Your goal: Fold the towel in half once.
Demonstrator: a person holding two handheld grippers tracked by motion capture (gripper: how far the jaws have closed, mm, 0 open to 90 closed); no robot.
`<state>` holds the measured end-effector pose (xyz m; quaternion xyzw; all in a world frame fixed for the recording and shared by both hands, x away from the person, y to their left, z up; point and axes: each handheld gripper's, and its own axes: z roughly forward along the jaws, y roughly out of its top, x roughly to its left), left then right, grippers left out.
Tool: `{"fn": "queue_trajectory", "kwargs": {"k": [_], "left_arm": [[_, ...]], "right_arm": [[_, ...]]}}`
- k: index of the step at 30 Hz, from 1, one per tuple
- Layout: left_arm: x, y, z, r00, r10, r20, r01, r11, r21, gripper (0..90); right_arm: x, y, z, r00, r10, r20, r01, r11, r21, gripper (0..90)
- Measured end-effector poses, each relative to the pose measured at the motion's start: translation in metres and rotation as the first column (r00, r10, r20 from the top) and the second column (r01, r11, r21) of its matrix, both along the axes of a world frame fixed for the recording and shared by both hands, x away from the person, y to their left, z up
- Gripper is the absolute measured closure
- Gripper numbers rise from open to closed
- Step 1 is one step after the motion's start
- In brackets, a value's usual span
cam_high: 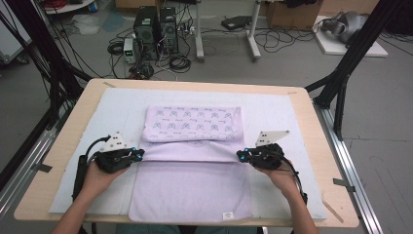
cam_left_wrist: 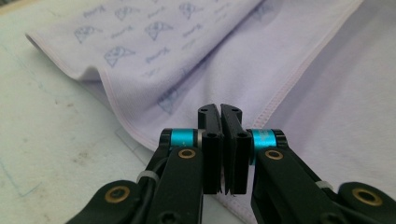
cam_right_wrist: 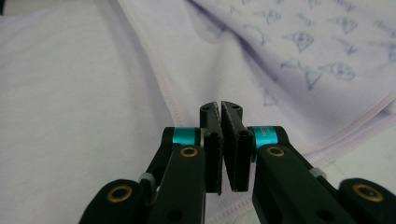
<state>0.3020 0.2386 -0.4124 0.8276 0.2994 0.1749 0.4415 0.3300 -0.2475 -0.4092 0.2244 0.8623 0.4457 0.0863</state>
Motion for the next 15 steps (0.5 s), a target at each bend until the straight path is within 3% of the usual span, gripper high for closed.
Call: {"fn": "queue_trajectory", "kwargs": {"k": [4,7,9,10,12,15], "left_arm": [[-0.021,0.0,0.011,0.9991,-0.037,0.018,0.038,0.9985,-0.04,86.6],[-0.038,0.001,0.016,0.9966,-0.081,0.014,0.082,0.9956,-0.046,86.2],[-0.046,0.003,0.016,0.9947,-0.103,0.008,0.103,0.9936,-0.045,81.5],[-0.049,0.003,0.015,0.9949,-0.101,0.0,0.101,0.9939,-0.044,73.8],[-0.049,0.005,0.011,0.9958,-0.091,-0.007,0.091,0.9956,-0.021,63.0],[-0.046,0.005,0.001,0.9959,-0.087,-0.025,0.087,0.9962,0.0,61.2]], "right_arm": [[-0.022,-0.007,0.02,0.9985,0.028,0.047,-0.028,0.9996,-0.001,87.2],[-0.043,-0.011,0.026,0.9967,0.062,0.051,-0.062,0.998,-0.01,87.2],[-0.054,-0.012,0.026,0.9948,0.087,0.053,-0.087,0.9962,-0.008,86.5],[-0.059,-0.014,0.026,0.9938,0.101,0.045,-0.101,0.9948,0.005,83.1],[-0.061,-0.015,0.024,0.9948,0.092,0.043,-0.093,0.9957,0.006,75.4],[-0.054,-0.013,0.015,0.9968,0.075,0.027,-0.075,0.9971,-0.01,65.8]]}}
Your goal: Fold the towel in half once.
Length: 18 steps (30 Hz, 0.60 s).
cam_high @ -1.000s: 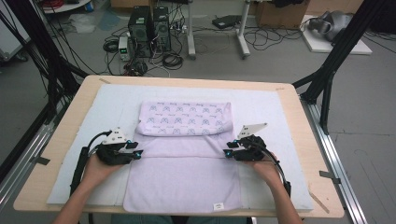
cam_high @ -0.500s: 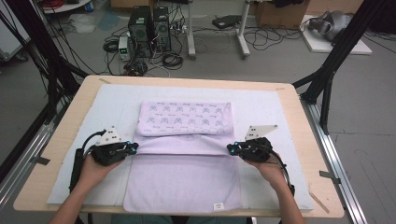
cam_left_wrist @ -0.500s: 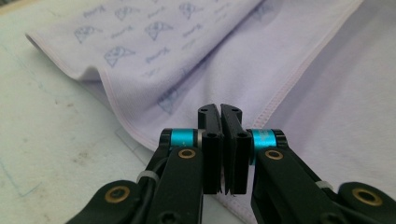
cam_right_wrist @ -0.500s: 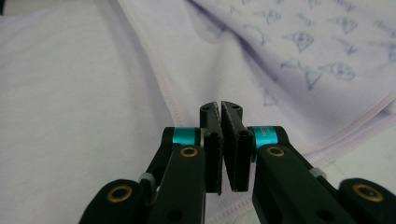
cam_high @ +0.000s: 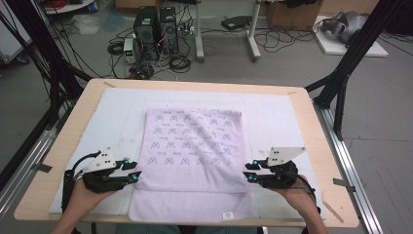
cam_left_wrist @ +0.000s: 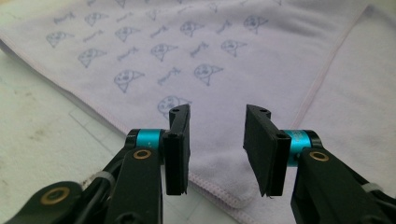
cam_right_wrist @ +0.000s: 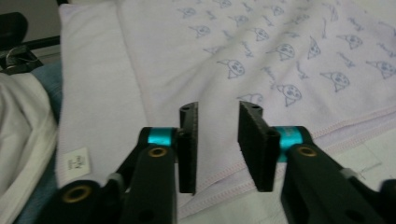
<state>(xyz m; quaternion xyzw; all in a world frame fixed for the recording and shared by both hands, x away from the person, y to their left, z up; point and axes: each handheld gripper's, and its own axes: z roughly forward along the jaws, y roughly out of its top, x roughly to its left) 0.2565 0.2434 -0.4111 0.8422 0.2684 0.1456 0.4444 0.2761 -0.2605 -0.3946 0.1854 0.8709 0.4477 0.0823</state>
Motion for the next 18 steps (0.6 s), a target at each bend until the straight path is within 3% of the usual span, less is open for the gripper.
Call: {"fn": "queue_trajectory", "kwargs": {"k": [4,8,10,14,18], "left_arm": [[0.004,-0.004,-0.016,0.9995,-0.019,-0.025,0.02,0.9993,0.033,64.7],[0.006,-0.006,-0.034,0.9977,-0.027,-0.062,0.032,0.9964,0.078,66.4],[0.005,-0.005,-0.036,0.9983,-0.025,-0.052,0.027,0.9986,0.046,68.6],[0.0,-0.008,-0.037,0.9998,-0.018,-0.01,0.019,0.9981,0.058,84.6],[-0.002,-0.008,-0.034,1.0,-0.006,0.0,0.006,0.9988,0.048,87.8]], "right_arm": [[0.012,0.009,-0.023,0.9988,0.006,-0.048,-0.008,0.9992,-0.039,62.1],[0.013,0.019,-0.04,0.9959,0.025,-0.087,-0.033,0.9953,-0.092,61.0],[0.013,0.022,-0.047,0.996,0.024,-0.086,-0.035,0.9912,-0.127,61.7],[0.012,0.021,-0.049,0.9967,0.012,-0.08,-0.02,0.9948,-0.1,72.8],[0.008,0.022,-0.046,0.9982,0.019,-0.056,-0.025,0.994,-0.106,85.1]]}}
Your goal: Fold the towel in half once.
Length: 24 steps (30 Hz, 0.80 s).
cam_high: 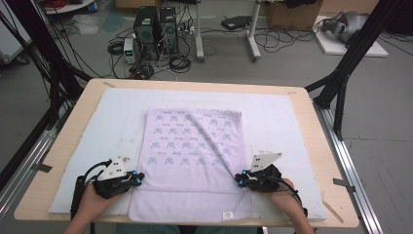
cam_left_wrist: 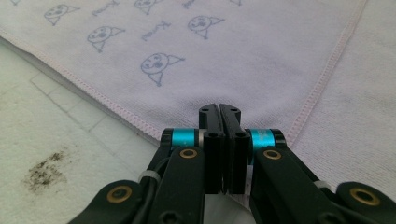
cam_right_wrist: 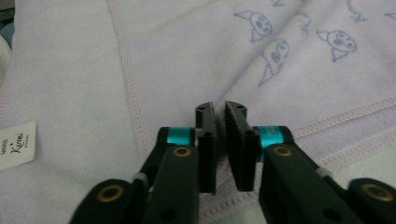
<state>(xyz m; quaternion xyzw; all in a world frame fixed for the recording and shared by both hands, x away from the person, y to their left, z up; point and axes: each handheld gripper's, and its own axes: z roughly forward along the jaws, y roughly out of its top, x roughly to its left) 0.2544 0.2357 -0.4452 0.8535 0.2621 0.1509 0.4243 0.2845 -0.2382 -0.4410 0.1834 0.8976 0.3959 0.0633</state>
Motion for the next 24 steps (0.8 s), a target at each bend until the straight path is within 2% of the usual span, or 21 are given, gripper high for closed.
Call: {"fn": "queue_trajectory", "kwargs": {"k": [4,7,13,15,17,19,20,21,22,24], "left_arm": [[-0.005,0.006,0.011,0.9999,0.01,0.006,-0.009,0.9989,-0.045,88.1],[-0.011,0.007,0.02,0.9997,0.013,0.021,-0.012,0.9994,-0.031,88.2],[-0.027,0.01,0.033,0.9993,0.0,0.039,0.001,0.9989,-0.047,88.4],[-0.034,0.012,0.039,0.9992,-0.013,0.038,0.015,0.9984,-0.054,88.4],[-0.045,0.015,0.044,0.9986,-0.038,0.037,0.04,0.9973,-0.062,88.4],[-0.051,0.016,0.045,0.9974,-0.07,0.02,0.071,0.9956,-0.062,88.0],[-0.052,0.016,0.044,0.9971,-0.074,0.013,0.075,0.9955,-0.058,85.8],[-0.052,0.016,0.042,0.9972,-0.075,0.001,0.075,0.9959,-0.051,77.3],[-0.051,0.015,0.039,0.9971,-0.075,-0.008,0.075,0.9961,-0.048,71.2],[-0.049,0.01,0.033,0.9966,-0.078,-0.025,0.077,0.9958,-0.049,67.3]], "right_arm": [[-0.002,-0.006,0.007,1.0,-0.005,0.0,0.005,0.999,0.043,85.9],[-0.007,-0.006,0.013,0.9999,-0.006,0.009,0.005,0.9981,0.061,86.1],[-0.018,-0.012,0.031,0.9991,-0.005,0.041,0.001,0.9947,0.103,86.1],[-0.025,-0.016,0.039,0.999,0.007,0.044,-0.012,0.9929,0.119,86.1],[-0.033,-0.019,0.045,0.9986,0.026,0.047,-0.031,0.9934,0.11,85.8],[-0.041,-0.024,0.048,0.9982,0.054,0.024,-0.057,0.9916,0.116,78.6],[-0.042,-0.026,0.047,0.9986,0.051,0.013,-0.052,0.9921,0.114,70.2],[-0.043,-0.027,0.045,0.9997,0.023,0.01,-0.024,0.9942,0.105,67.5],[-0.043,-0.028,0.042,0.9998,0.021,0.002,-0.021,0.9938,0.109,67.0],[-0.042,-0.025,0.035,0.9996,0.028,-0.003,-0.027,0.9923,0.121,65.7]]}}
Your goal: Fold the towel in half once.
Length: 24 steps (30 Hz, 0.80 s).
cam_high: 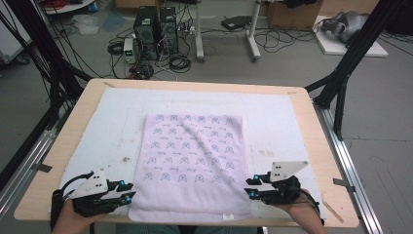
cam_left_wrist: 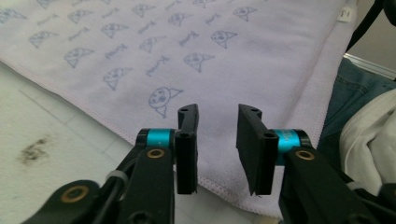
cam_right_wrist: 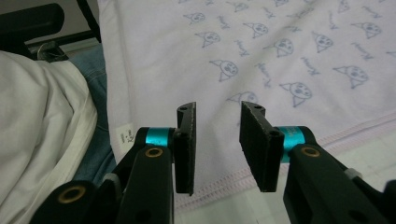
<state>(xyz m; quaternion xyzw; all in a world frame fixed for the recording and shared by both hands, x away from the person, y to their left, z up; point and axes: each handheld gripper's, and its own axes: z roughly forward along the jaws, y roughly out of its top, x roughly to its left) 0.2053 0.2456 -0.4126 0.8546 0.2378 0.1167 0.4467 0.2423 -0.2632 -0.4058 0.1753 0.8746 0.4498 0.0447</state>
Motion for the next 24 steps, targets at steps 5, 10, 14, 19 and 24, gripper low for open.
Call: {"fn": "queue_trajectory", "kwargs": {"k": [5,10,14,19,24], "left_arm": [[0.001,-0.017,-0.018,0.999,-0.045,0.002,0.044,0.9985,0.033,66.5],[0.001,-0.026,-0.035,0.9984,-0.056,-0.003,0.056,0.9966,0.061,65.6],[0.001,-0.024,-0.037,0.999,-0.044,-0.009,0.045,0.9985,0.032,78.8],[0.001,-0.025,-0.034,0.9989,-0.047,-0.002,0.048,0.9982,0.036,87.7],[-0.004,-0.019,-0.024,0.9989,-0.043,0.018,0.043,0.999,0.009,88.1]], "right_arm": [[0.001,0.024,-0.018,0.9969,0.076,-0.017,-0.077,0.9963,-0.038,63.4],[0.004,0.039,-0.034,0.9952,0.091,-0.037,-0.094,0.9915,-0.09,61.4],[0.005,0.039,-0.041,0.9966,0.065,-0.05,-0.068,0.9951,-0.072,66.0],[0.004,0.041,-0.04,0.9969,0.071,-0.034,-0.074,0.9933,-0.089,85.7],[0.001,0.037,-0.034,0.9964,0.079,-0.031,-0.081,0.9951,-0.056,87.0]]}}
